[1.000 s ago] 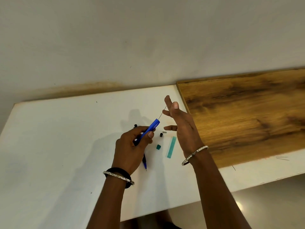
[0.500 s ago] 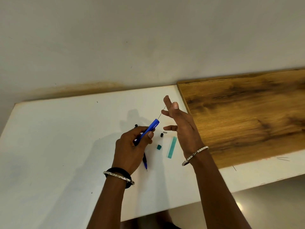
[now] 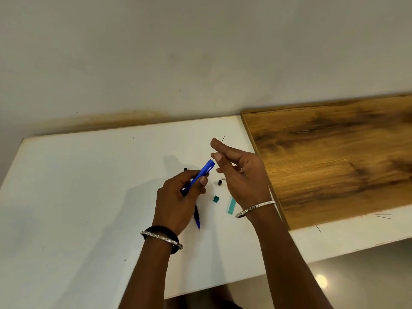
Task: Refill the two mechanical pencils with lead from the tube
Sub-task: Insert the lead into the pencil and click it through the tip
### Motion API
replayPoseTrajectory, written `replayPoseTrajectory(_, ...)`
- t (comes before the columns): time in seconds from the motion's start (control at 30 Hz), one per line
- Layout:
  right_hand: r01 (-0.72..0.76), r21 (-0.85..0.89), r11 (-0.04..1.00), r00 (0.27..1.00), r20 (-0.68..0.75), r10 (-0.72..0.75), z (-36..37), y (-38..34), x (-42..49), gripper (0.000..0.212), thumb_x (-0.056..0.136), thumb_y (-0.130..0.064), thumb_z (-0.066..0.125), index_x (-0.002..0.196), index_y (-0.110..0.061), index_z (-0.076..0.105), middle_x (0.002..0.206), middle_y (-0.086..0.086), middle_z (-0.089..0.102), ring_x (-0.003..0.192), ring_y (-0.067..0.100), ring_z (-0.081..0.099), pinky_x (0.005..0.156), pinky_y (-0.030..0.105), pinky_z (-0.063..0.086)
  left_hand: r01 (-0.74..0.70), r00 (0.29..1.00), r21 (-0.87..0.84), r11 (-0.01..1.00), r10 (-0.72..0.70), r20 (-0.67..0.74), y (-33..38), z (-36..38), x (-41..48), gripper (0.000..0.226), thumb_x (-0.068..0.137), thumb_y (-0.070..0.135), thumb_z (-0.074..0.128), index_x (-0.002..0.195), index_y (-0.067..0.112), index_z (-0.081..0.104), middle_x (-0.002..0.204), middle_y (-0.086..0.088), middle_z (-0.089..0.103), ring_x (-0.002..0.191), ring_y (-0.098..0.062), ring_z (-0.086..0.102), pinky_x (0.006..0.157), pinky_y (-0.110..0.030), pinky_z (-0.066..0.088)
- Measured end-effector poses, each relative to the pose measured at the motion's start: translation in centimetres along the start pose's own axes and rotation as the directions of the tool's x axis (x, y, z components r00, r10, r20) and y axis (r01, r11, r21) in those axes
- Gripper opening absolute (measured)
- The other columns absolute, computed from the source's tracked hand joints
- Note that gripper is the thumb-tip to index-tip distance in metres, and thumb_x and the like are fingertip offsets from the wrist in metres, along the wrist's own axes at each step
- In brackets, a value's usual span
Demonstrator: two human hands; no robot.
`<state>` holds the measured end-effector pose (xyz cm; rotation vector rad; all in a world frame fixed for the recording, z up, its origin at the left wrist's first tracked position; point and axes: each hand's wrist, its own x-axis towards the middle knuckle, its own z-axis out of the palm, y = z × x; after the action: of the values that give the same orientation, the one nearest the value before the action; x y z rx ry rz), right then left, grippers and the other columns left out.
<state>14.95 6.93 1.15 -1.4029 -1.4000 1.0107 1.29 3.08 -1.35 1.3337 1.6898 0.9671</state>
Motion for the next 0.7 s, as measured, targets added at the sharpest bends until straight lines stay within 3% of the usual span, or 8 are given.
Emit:
replayPoseTrajectory(0.1, 0.017, -0.016, 1.0, 0.999, -0.046, -0.017, 0.31, -0.08, -0.12, 0.025, 0.092, -0.017, 0.065, 0.115, -0.024, 0.071, 0.105, -0.023, 0.065, 0.098, 0.013, 0.071, 0.081, 0.019, 0.057, -0.005, 1.0, 0.0, 1.0, 0.005, 0.003, -0.01, -0.02, -0.03, 0.029, 0.091, 0.036, 0.057, 0.113, 0.022, 0.068, 0.084, 0.003, 0.072, 0.082, -0.009, 0.064, 0.069, -0.011, 0.042)
replayPoseTrajectory(0.23, 0.019, 0.018, 1.0, 0.998, -0.066, -0.018, 0.46, 0.01, -0.06, 0.019, 0.091, -0.012, 0.065, 0.108, -0.014, 0.073, 0.105, -0.002, 0.075, 0.096, 0.012, 0.071, 0.084, 0.04, 0.059, -0.007, 1.0, -0.016, 1.0, 0.007, 0.008, 0.02, -0.03, -0.05, 0.029, 0.09, 0.036, 0.057, 0.113, 0.022, 0.068, 0.084, 0.002, 0.072, 0.081, -0.009, 0.065, 0.069, -0.013, 0.043)
replayPoseTrajectory(0.3, 0.004, 0.076, 0.997, 0.998, -0.058, 0.0, 0.37, -0.04, -0.05, 0.019, 0.09, -0.01, 0.066, 0.108, -0.011, 0.072, 0.1, 0.003, 0.076, 0.092, 0.013, 0.073, 0.085, 0.044, 0.058, -0.008, 1.0, -0.03, 1.0, 0.008, 0.01, 0.07, -0.05, -0.07, 0.028, 0.09, 0.035, 0.057, 0.112, 0.022, 0.069, 0.084, 0.002, 0.072, 0.081, -0.009, 0.065, 0.07, -0.017, 0.044)
replayPoseTrajectory(0.4, -0.01, 0.105, 0.994, 0.999, -0.043, 0.015, 0.23, -0.22, -0.06, 0.029, 0.087, -0.013, 0.07, 0.116, -0.015, 0.066, 0.089, 0.004, 0.078, 0.084, 0.009, 0.074, 0.087, 0.044, 0.058, -0.01, 1.0, -0.043, 0.999, 0.01, 0.013, 0.17, -0.11, -0.12, 0.026, 0.09, 0.035, 0.058, 0.111, 0.023, 0.069, 0.083, 0.002, 0.072, 0.08, -0.008, 0.064, 0.072, -0.021, 0.045)
replayPoseTrajectory(0.53, -0.027, 0.173, 0.985, 0.999, -0.04, 0.035, 0.29, -0.21, -0.02, 0.048, 0.084, -0.013, 0.073, 0.128, -0.02, 0.054, 0.083, 0.009, 0.077, 0.08, 0.013, 0.075, 0.085, 0.042, 0.059, -0.01, 1.0, -0.019, 1.0, 0.01, 0.011, 0.18, -0.16, -0.07, 0.029, 0.09, 0.036, 0.057, 0.113, 0.022, 0.068, 0.084, 0.001, 0.072, 0.075, -0.003, 0.062, 0.069, -0.016, 0.043)
replayPoseTrajectory(0.7, -0.058, 0.162, 0.985, 0.998, -0.022, 0.062, 0.18, -0.33, 0.06, 0.036, 0.087, -0.014, 0.07, 0.121, -0.014, 0.059, 0.088, 0.009, 0.077, 0.079, 0.014, 0.075, 0.076, 0.034, 0.062, -0.015, 1.0, -0.021, 1.0, 0.015, 0.011, 0.11, -0.25, -0.07, 0.029, 0.09, 0.037, 0.057, 0.113, 0.023, 0.068, 0.082, 0.002, 0.073, 0.074, -0.003, 0.061, 0.067, -0.014, 0.04)
